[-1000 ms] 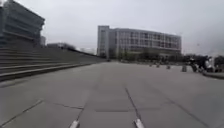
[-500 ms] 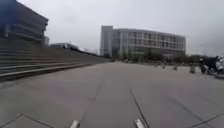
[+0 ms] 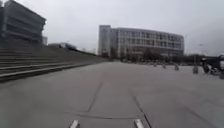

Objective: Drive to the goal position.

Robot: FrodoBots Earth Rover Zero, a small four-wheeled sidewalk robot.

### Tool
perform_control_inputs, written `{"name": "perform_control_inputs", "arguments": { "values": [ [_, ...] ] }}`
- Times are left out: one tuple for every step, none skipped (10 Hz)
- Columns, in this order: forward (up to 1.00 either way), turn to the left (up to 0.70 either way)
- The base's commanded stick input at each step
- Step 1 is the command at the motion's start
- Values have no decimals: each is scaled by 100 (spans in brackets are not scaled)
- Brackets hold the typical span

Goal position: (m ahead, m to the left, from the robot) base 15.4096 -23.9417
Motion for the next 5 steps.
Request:
{"name": "perform_control_inputs", "arguments": {
  "values": [
    [100, -40],
    [100, -40],
    [100, -40],
    [100, -40],
    [100, -40]
  ]
}}
